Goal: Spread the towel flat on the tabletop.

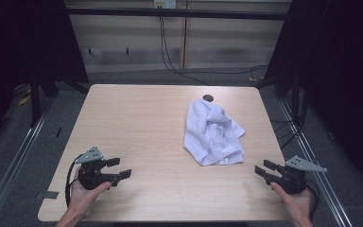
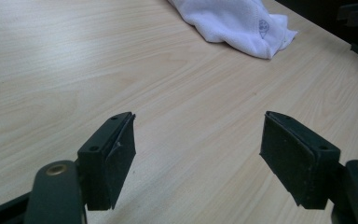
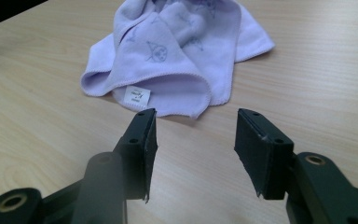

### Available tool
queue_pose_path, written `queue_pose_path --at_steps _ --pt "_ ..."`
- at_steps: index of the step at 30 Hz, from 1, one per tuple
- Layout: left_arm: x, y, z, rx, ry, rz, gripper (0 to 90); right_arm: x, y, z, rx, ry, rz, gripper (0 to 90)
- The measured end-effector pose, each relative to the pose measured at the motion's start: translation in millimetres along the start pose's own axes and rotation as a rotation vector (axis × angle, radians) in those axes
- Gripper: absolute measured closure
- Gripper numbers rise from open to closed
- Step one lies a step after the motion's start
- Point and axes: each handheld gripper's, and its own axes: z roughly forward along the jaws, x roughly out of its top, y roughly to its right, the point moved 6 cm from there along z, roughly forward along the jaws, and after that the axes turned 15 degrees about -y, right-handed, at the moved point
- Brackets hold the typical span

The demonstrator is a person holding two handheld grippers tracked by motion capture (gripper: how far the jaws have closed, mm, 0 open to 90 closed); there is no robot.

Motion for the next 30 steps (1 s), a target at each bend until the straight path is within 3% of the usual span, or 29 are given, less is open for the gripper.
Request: queue_pose_path --at_steps 3,4,5,7,9,13,20,24,26,30 --pt "0.9 -0.2 0.4 0.002 0.0 0.0 25.9 -1.1 -2.9 0.1 -0.007 -0.011 -0.009 46.3" --pt "1.1 -1.4 2.1 0.006 -0.005 -0.003 26.1 -2.3 -7.8 2.3 0.016 -0.043 -0.03 45.7" --pt "1.1 -1.4 2.1 0.006 -0.005 -0.003 26.1 -2.3 -7.8 2.3 0.016 -0.043 -0.03 45.7" --pt "2.2 -3.4 5.6 -0.004 -0.013 -0.014 26.5 1.2 -16.7 6.1 0.064 -0.05 -0.049 44.5" --pt "2.5 -3.8 6.0 -0.007 -0.012 -0.012 27.6 3.5 -20.3 7.8 0.057 -0.056 -0.062 44.5" --pt "3.5 -2.9 8.1 -0.03 -0.008 -0.011 30.4 18.9 -39.5 22.2 0.097 -0.076 -0.098 44.6" --pt "3.2 7.5 4.9 -0.05 0.001 0.033 33.6 44.2 -48.9 36.8 0.094 -0.077 -0.14 47.1" --pt "3.2 9.7 5.5 -0.053 0.001 0.043 34.9 64.6 -53.0 52.5 0.095 -0.086 -0.165 50.0" --pt "3.7 7.6 7.7 -0.039 -0.009 0.048 34.7 81.9 -56.3 75.7 0.092 -0.107 -0.197 48.4" --pt "3.5 5.3 9.2 -0.027 -0.015 0.038 33.3 99.5 -54.6 102.2 0.076 -0.131 -0.191 43.4"
